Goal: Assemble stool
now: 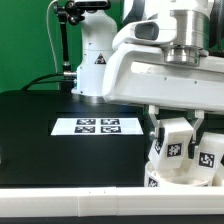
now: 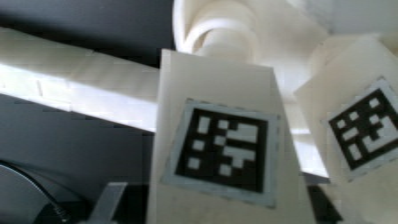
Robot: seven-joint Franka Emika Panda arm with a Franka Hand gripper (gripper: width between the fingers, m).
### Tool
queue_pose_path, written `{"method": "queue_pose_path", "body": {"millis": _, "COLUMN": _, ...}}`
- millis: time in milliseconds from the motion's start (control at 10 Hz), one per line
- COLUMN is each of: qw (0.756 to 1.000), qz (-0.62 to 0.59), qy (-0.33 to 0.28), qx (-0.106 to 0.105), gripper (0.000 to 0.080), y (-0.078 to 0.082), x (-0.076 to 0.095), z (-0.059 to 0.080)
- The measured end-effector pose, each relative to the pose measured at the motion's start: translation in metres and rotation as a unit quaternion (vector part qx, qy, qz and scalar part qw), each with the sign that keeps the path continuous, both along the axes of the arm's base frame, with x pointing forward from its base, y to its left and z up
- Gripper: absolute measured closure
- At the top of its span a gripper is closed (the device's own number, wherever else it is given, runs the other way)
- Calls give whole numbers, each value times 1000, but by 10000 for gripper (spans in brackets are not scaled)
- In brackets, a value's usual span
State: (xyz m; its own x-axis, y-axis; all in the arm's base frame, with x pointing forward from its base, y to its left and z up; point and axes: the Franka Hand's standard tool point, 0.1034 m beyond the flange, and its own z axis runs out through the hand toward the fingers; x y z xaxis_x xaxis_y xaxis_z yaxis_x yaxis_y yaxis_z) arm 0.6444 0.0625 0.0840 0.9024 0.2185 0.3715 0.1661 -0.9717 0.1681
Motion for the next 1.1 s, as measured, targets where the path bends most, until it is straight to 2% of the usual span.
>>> {"method": "queue_pose_path", "body": {"millis": 200, "qw": 1000, "qz": 2, "qy": -1, "qx": -1, "gripper": 474, "y": 0, "x": -3, "z": -6}}
{"method": "queue_pose_path", "body": {"millis": 600, "qw": 1000, "qz": 5, "qy": -21, "qx": -1, "gripper": 474, "y": -1, "x": -2, "z": -7}}
{"method": "queue_pose_path", "body": {"millis": 700, "qw": 1000, "qz": 5, "qy": -21, "qx": -1, "gripper": 415, "y": -1, "x": -2, "z": -7}}
{"method": "queue_pose_path", "body": {"millis": 800, "qw": 1000, "qz": 5, "qy": -22, "qx": -1, "gripper": 238, "y": -1, "x": -2, "z": -6}}
{"method": "queue_pose_path", "body": {"millis": 900, "qw": 1000, "qz": 4, "qy": -9, "qx": -2, "gripper": 177, "y": -3, "x": -1, "z": -2}}
{"method": "queue_pose_path", "body": {"millis": 1100, "qw": 1000, "qz": -1, "qy": 5, "qx": 2, "gripper": 155, "y": -6, "x": 3, "z": 15}}
